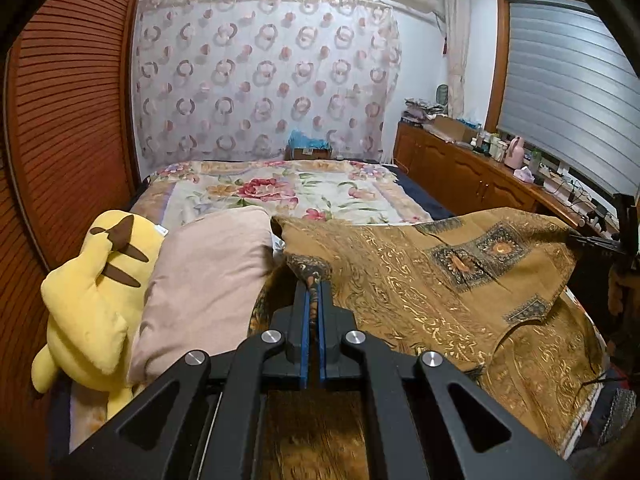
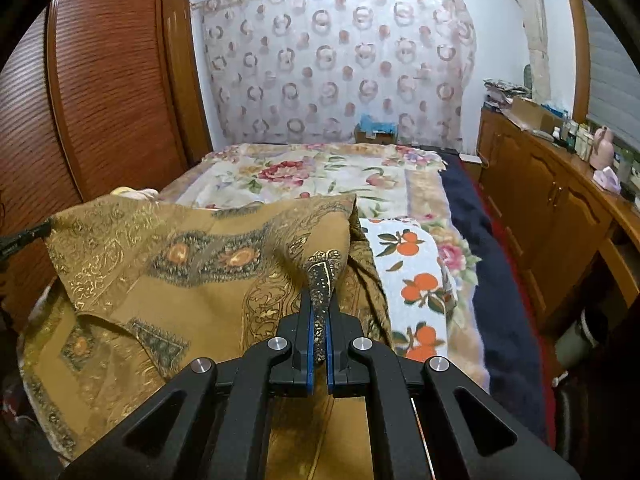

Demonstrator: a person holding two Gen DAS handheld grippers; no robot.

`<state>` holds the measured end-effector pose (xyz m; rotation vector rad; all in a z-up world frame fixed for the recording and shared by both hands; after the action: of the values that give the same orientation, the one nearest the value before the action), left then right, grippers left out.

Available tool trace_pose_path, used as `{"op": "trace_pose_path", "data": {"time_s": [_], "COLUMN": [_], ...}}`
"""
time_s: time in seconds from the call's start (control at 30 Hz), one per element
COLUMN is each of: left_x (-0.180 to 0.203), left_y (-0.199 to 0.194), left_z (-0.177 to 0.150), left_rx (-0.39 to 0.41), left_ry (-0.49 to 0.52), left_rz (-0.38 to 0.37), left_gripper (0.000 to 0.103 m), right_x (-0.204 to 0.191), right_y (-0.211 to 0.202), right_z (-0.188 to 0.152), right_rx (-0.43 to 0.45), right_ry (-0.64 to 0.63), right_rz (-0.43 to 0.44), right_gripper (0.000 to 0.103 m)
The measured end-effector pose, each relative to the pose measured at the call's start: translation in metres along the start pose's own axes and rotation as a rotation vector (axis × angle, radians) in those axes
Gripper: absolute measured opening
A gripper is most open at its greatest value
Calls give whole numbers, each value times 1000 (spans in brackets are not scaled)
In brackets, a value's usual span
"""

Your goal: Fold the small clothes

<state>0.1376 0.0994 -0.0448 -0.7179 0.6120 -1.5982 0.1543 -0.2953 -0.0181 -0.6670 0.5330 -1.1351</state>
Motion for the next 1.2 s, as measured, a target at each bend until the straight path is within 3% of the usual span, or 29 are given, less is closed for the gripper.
{"op": "trace_pose_path", "data": {"time_s": [0.7,0.9,1.07,1.2], "left_x": [2,6,1,4], "left_y": [-64,-53,-36,-29], "left_z": [-92,-124,-146,-153], "left_rx": [20,-70,-138,-191], "left_ry": [-39,-27,-61,-43], "left_rz": [1,14,10,32], "left_gripper": [4,4,4,5], "right_x": [-18,-29,-27,-25], "right_y": [-70,-72,-39,-27], "right_z": [-70,-87,-102,-95], "right_rx": [-22,-100,-202,-207], "right_ry": [-8,-40,-30,-26], "right_rz": [-28,-47,-69,-85], "right_gripper": [4,4,4,4]}}
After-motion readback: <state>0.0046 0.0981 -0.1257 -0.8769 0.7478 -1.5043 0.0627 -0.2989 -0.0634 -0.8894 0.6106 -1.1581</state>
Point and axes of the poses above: each gripper's, at about its wrist camera, not at the fingertips, and y roughly the way its jaws point, x to its right, z to its top, the point moved 5 cm from there along y, roughly the way its jaws point, and after that the axes turned 15 degrees about -x, right-handed, at the moved point
